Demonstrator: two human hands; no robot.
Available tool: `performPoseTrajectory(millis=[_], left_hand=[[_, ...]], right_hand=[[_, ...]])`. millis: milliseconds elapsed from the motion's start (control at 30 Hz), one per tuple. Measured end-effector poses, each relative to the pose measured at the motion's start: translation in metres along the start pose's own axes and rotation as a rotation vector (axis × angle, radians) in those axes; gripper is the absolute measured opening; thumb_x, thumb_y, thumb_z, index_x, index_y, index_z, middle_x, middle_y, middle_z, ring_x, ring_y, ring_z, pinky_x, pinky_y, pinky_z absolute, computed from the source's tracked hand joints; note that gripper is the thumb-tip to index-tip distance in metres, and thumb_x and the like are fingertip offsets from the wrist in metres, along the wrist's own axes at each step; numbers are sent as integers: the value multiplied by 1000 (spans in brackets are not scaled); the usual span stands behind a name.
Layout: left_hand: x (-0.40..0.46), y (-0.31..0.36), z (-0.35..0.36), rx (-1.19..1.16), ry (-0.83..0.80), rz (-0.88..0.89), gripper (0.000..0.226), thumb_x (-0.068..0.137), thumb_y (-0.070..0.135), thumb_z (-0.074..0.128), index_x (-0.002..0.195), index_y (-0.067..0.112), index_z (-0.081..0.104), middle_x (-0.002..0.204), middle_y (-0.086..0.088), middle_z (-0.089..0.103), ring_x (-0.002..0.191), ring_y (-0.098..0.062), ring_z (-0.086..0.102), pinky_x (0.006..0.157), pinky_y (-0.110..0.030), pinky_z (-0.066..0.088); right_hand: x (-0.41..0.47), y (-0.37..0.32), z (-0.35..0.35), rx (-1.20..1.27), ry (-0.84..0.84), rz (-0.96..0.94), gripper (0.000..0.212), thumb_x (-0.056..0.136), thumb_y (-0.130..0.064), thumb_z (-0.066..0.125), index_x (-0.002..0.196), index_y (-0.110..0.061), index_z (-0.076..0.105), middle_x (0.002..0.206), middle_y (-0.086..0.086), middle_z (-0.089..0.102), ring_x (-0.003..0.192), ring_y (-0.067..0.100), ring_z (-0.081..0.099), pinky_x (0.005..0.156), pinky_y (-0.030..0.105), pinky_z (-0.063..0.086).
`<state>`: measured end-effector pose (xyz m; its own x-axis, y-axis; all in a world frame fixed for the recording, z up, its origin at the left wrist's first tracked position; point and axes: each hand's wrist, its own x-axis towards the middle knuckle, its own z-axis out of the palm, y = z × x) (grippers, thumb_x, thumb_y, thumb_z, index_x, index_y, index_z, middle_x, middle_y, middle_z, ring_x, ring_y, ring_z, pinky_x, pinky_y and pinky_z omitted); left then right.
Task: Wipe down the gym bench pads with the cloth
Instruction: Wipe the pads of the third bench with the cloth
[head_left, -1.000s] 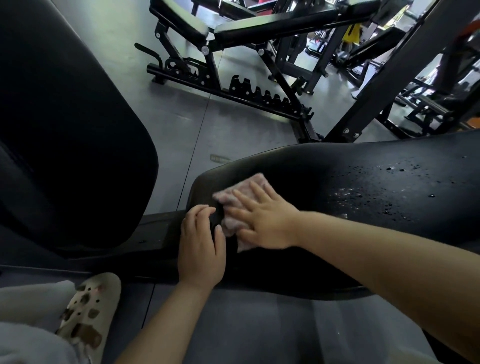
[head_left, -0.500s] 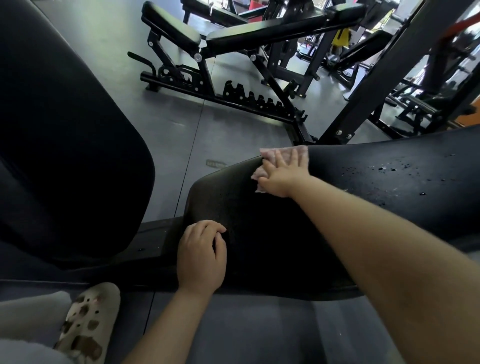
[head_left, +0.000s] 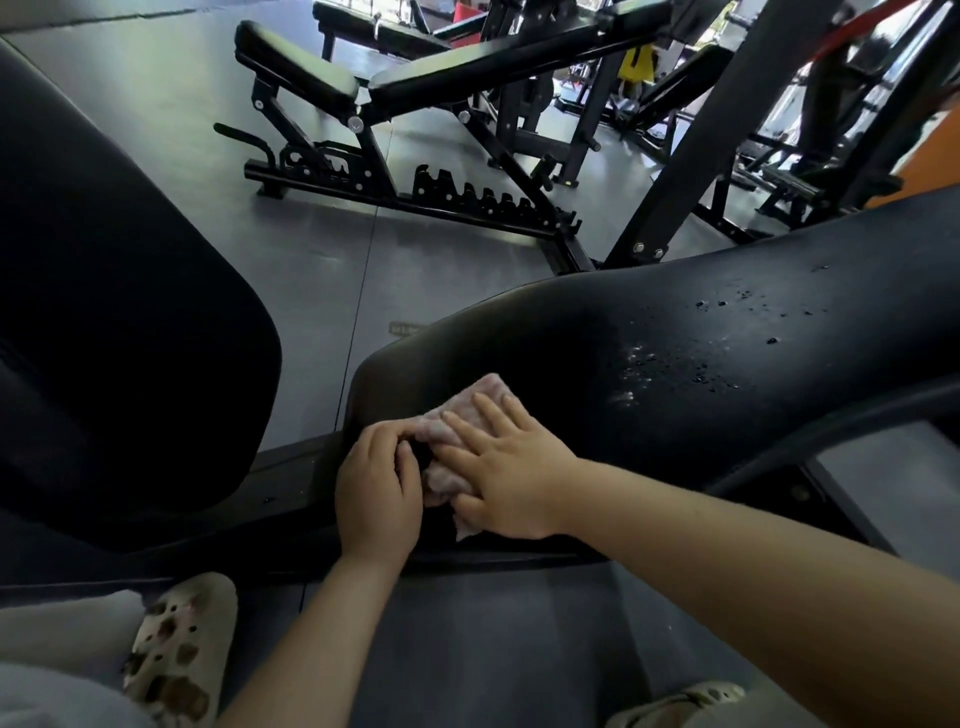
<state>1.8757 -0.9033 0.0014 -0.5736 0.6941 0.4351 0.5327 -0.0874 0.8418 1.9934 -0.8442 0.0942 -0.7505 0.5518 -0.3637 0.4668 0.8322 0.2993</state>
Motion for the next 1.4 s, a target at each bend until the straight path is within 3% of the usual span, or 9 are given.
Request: performPoseTrajectory(millis=[100, 267, 500, 600, 733, 900, 1067, 1200, 1400], left_hand=[[-2, 13, 5, -17, 18, 1, 36, 87, 25, 30, 96, 10, 62, 96, 3, 59, 90, -10, 51, 79, -24, 38], [-1, 44, 22, 5, -55, 119, 30, 88, 20, 37, 99, 8, 62, 98, -3, 63, 91, -5, 48, 80, -18, 36], [-1, 61, 40, 155, -225, 115, 17, 89, 8, 54, 98, 12, 66, 103, -2, 63, 97, -20, 55, 83, -29, 40], [2, 64, 43, 225, -255, 108, 17, 86, 11, 57, 100, 14, 67, 104, -3, 63, 100, -24, 56, 86, -36, 42], [7, 75, 45, 252, -287, 102, 20, 88, 16, 56, 106, 15, 65, 112, -2, 60, 107, -23, 52, 91, -36, 39], [16, 87, 47, 230, -363, 105, 32, 94, 24, 49, 125, 19, 56, 132, 1, 51, 125, -17, 41, 104, -33, 31], [37, 85, 41, 296, -665, 179, 49, 92, 43, 50, 137, 24, 43, 143, 7, 38, 131, -14, 35, 106, -32, 31], [57, 80, 28, 283, -1008, 129, 79, 82, 58, 57, 147, 25, 27, 155, 6, 17, 142, -16, 16, 116, -34, 21], [44, 84, 35, 429, -964, 166, 98, 71, 70, 57, 148, 28, 12, 154, 4, 5, 142, -21, 6, 114, -41, 14]], right_hand=[[-32, 6, 11, -25, 69, 17, 81, 78, -56, 0, 152, -26, 13, 160, 5, 6, 145, 38, -1, 116, 50, -5], [-75, 39, 26, -21, 259, 191, 57, 84, -47, 35, 127, -21, 61, 131, 5, 59, 121, 40, 53, 106, 49, 33], [-93, 65, 16, 58, 304, 742, 81, 75, -53, -2, 148, -33, 28, 158, -1, 18, 145, 33, 8, 112, 45, -8], [-81, 39, 21, 62, 293, 630, 78, 79, -55, 3, 147, -28, 32, 156, 4, 23, 144, 37, 12, 112, 48, -6], [-98, 59, 24, 18, 282, 406, 61, 86, -54, 26, 134, -29, 53, 142, 5, 49, 133, 39, 40, 112, 49, 25], [-101, 125, 8, 104, 208, 774, 65, 91, -56, 7, 151, -34, 7, 160, -1, 2, 146, 31, -5, 117, 45, -6], [-71, 78, 11, 71, 188, 630, 66, 91, -52, 7, 152, -28, 8, 160, 5, -2, 144, 37, -10, 114, 52, -13], [-90, 76, 17, 9, 252, 359, 73, 81, -57, 12, 143, -30, 39, 153, 4, 33, 140, 41, 23, 115, 51, 11], [-57, 157, -2, 106, 133, 767, 62, 94, -56, 15, 152, -34, 6, 160, 2, -4, 144, 38, -11, 115, 51, -12]])
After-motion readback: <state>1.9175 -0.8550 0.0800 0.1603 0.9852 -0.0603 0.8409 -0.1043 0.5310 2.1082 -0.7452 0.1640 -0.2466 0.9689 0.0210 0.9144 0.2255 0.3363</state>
